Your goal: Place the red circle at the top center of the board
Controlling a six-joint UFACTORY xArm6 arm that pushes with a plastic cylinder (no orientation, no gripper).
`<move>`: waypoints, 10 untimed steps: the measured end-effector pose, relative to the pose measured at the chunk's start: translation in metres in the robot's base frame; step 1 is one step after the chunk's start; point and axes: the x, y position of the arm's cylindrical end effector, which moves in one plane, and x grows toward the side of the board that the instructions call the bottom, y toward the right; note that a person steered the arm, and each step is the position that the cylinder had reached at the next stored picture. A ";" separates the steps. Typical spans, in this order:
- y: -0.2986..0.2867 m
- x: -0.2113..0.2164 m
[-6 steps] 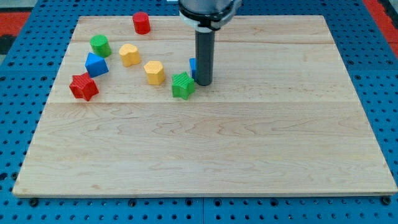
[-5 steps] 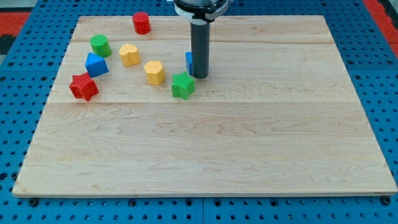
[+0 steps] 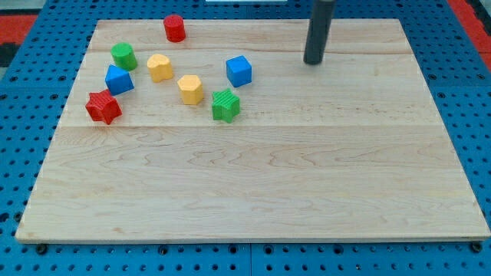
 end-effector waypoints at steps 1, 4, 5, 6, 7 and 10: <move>-0.060 -0.072; -0.196 -0.073; -0.254 -0.072; -0.320 -0.072; -0.335 -0.062; -0.281 -0.035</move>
